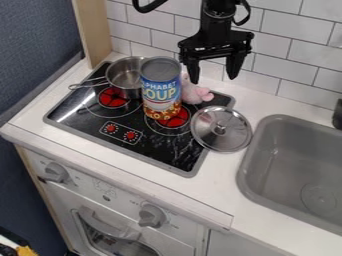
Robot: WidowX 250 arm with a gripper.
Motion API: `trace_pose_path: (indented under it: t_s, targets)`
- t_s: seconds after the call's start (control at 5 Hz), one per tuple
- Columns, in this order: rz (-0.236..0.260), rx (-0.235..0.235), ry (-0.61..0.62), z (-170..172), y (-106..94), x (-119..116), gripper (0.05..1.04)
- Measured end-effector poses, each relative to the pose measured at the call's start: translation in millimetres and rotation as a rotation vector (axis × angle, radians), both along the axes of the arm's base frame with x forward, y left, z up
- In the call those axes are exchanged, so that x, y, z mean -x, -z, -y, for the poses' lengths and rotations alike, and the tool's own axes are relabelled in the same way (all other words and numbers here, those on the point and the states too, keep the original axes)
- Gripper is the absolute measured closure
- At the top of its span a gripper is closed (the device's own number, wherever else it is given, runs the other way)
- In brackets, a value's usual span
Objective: Place the silver object to the left of the stove
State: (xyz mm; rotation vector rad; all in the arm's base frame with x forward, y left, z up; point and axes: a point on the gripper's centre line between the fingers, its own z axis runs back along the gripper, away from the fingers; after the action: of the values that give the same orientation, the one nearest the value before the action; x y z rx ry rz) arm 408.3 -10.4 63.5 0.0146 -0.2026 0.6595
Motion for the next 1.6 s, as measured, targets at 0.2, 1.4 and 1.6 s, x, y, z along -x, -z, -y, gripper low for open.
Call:
trace_pose_path:
  t_s: [0.2,1.4,1.6]
  targets:
    - [-0.052,0.002,-0.003,0.5,17.5,4.2,0.083]
    - [0.013,-0.001,-0.546,-122.3,-30.5,6.6,0.083]
    - [0.002,-0.014,-0.661,-148.8,-24.0,9.5,0.083]
